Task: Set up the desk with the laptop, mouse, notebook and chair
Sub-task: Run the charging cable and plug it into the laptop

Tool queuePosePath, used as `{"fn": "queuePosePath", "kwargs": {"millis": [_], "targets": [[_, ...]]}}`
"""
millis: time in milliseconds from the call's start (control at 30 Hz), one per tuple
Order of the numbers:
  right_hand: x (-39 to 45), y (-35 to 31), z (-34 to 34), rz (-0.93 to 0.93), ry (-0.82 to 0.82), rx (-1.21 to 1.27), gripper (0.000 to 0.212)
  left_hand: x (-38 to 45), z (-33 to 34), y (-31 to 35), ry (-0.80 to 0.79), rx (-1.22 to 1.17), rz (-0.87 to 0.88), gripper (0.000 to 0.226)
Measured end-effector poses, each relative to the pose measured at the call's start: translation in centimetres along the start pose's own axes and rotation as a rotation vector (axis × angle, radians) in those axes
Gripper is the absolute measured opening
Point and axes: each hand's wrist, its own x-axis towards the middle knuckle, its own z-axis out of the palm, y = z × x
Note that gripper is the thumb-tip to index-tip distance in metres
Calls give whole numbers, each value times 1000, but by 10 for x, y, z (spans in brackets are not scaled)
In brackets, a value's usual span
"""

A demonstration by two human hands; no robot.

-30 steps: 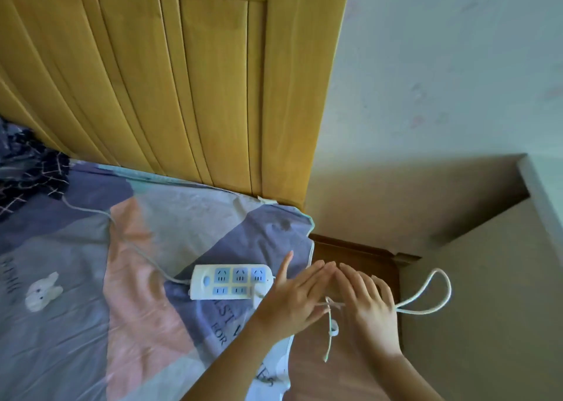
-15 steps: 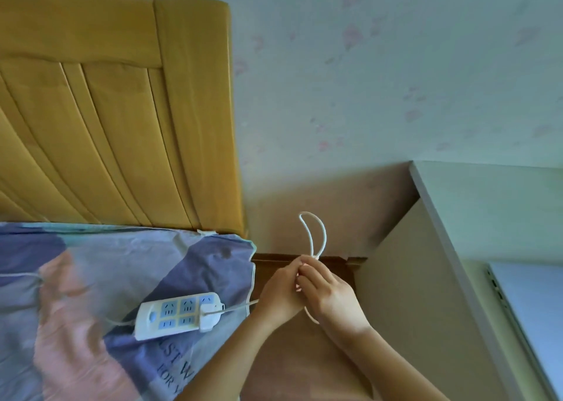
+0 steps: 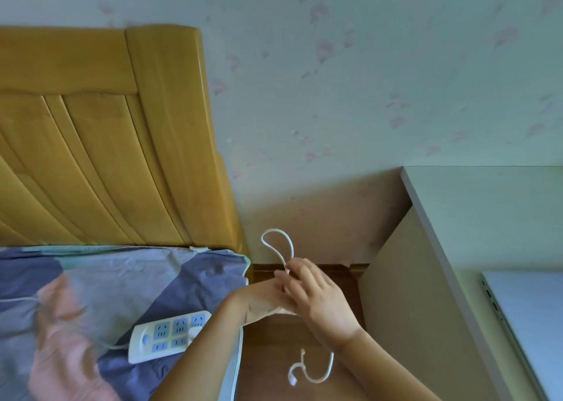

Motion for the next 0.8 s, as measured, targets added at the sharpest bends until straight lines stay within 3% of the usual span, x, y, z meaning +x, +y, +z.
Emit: {"fn": "queuePosePath", "kwargs": {"millis": [133, 233, 367, 467, 500, 567, 633, 667, 733, 767, 800], "targets": [[-1, 18, -11, 249, -9, -165, 50, 7, 15, 25, 42, -245, 186, 19], [-1, 29, -17, 404, -72, -218, 45, 17, 22, 35, 225, -270, 132, 42], [-14, 54, -24, 434, -186, -287, 37, 23, 21, 44, 524, -327, 139, 37], [-29, 74, -34, 486, -226, -290, 33, 27, 15, 44, 675, -208, 135, 30], [-32, 80, -36, 521, -220, -277, 32, 27, 18, 47, 712, -158, 143, 38], [-36, 91, -40, 619, -150, -207, 30, 30, 27, 51, 789, -68, 145, 77], [-34, 98, -48, 683, -22, -111, 33, 38, 40, 53, 979, 210, 68, 110], [-33, 100, -53, 679, 29, -75, 35, 41, 46, 56, 1105, 390, 60, 114], [-30, 101, -64, 613, 88, -46, 34, 47, 60, 71, 1233, 647, 266, 95], [-30, 102, -70, 574, 92, -35, 32, 53, 69, 82, 1170, 652, 410, 77], [-31, 103, -76, 536, 86, -23, 31, 58, 79, 94, 1002, 546, 494, 57]]}}
